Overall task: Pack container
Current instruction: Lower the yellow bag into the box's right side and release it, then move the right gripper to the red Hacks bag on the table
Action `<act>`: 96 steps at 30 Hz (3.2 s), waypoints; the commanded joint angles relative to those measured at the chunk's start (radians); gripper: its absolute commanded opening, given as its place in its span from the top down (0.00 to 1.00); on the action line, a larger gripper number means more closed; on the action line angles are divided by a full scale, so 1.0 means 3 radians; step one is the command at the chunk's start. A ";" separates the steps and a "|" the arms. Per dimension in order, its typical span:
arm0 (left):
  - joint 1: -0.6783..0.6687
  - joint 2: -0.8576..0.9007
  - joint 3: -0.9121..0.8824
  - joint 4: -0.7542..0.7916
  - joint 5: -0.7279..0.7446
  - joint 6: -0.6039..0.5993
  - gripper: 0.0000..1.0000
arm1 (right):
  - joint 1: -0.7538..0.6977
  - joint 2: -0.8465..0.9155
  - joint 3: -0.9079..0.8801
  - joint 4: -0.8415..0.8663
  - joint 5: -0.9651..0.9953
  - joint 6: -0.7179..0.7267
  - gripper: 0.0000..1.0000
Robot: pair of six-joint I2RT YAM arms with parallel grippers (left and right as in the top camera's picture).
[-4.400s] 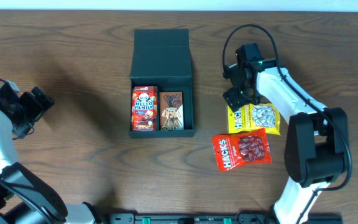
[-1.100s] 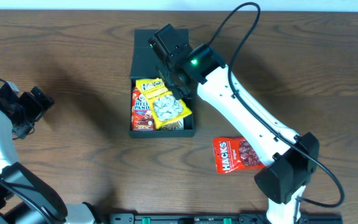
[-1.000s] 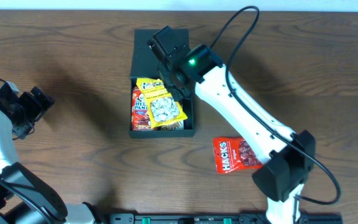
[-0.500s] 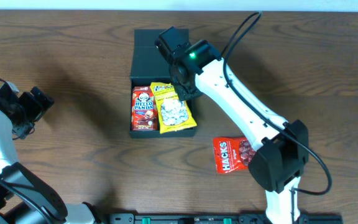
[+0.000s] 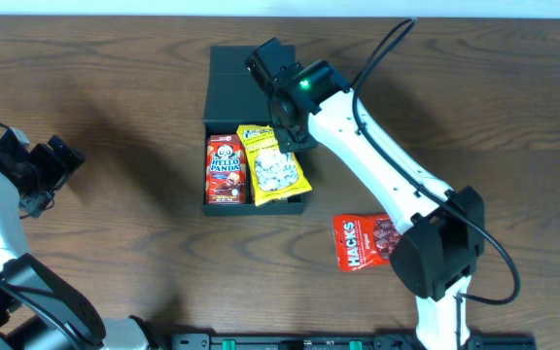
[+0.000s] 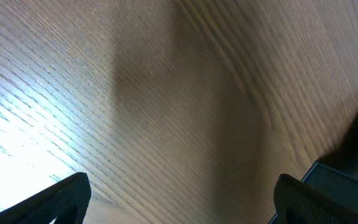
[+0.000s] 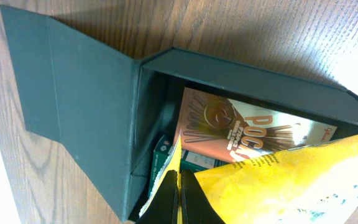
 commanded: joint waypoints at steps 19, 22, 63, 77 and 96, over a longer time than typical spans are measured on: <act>0.0003 -0.0050 0.0067 -0.0022 0.0009 -0.0001 0.05 | 0.0000 0.0122 0.0025 -0.0069 -0.0022 -0.0057 0.78; 0.0003 -0.0050 0.0067 -0.0022 0.0009 -0.0001 0.05 | -0.0013 0.0122 0.0025 0.0060 0.0046 -0.0390 0.43; 0.0001 -0.0050 0.0067 -0.0027 0.0009 0.0003 0.05 | -0.0455 -0.0334 -0.1237 -0.0849 0.0102 -0.5352 0.17; 0.0003 -0.0050 0.0067 -0.0046 0.0008 0.0039 0.05 | 0.0459 -0.0605 -0.2009 -0.0470 0.0622 -0.4790 0.18; 0.0001 -0.0050 0.0067 -0.0058 0.0010 0.0038 0.05 | 0.1024 -0.1403 -0.3356 0.0354 0.0498 -0.4495 0.34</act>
